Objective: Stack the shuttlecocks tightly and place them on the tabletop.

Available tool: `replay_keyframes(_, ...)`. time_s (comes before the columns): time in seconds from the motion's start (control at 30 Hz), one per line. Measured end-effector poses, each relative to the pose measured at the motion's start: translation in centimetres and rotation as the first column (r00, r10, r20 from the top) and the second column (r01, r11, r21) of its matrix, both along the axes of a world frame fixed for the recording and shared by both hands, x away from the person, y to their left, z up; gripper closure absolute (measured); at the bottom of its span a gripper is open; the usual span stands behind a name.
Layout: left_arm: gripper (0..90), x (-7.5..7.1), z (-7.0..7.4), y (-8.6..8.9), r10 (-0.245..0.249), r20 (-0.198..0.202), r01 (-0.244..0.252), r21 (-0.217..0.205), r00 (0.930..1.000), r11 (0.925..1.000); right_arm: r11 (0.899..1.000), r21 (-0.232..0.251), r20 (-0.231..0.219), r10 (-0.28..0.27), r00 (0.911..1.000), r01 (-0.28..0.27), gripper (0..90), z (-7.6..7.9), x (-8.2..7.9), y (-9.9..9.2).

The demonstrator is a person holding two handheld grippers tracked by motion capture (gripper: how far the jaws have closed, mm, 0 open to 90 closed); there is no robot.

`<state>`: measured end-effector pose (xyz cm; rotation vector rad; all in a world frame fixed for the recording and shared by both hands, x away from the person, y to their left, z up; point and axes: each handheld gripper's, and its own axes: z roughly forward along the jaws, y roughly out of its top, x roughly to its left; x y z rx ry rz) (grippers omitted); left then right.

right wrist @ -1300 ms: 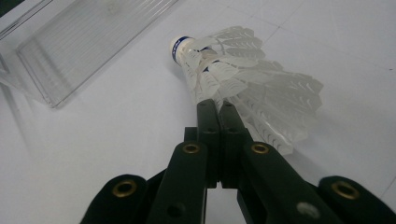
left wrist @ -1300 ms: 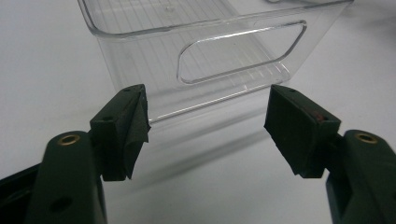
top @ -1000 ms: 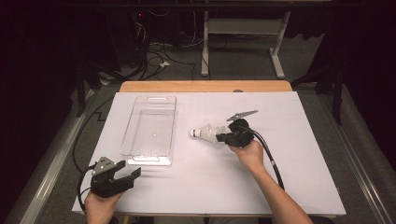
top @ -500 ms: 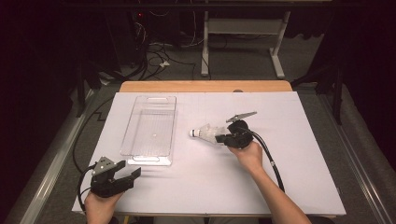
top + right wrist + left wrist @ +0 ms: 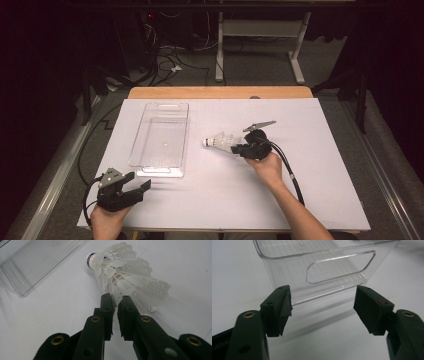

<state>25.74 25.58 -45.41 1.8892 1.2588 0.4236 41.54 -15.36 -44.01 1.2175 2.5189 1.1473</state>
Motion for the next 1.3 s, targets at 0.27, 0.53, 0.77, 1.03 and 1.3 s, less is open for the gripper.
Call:
replay_keyframes(0.27, 31.4, 0.0, 0.0, 0.0, -0.003, 0.001, 0.003, 0.0, 1.0, 1.0, 1.0, 0.003, 0.006, -0.004, 1.0, 0.004, 76.1, 0.0, -0.2, -0.2)
replay_keyframes(0.53, 31.4, 0.0, 0.0, 0.0, -0.006, 0.001, 0.006, 0.0, 1.0, 1.0, 1.0, 0.003, 0.009, -0.018, 0.9998, 0.018, 68.4, 0.1, -0.4, -0.5)
replay_keyframes(0.77, 31.4, 0.1, 0.0, -0.1, -0.016, 0.002, 0.016, 0.006, 0.9999, 0.9999, 1.0, -0.014, 0.018, -0.015, 0.9997, 0.015, 60.5, 0.2, -0.9, -0.4)
replay_keyframes(1.03, 31.4, 0.0, 0.0, 0.0, -0.017, 0.001, 0.017, -0.001, 0.9999, 0.9999, 1.0, -0.008, 0.034, -0.015, 0.9993, 0.015, 57.1, 0.3, -1.1, 0.0)
replay_keyframes(1.3, 31.5, 0.0, 0.0, 0.0, -0.02, 0.001, 0.02, -0.001, 0.9998, 0.9998, 1.0, -0.003, 0.049, -0.011, 0.9988, 0.011, 55.8, 0.3, -1.2, 0.3)
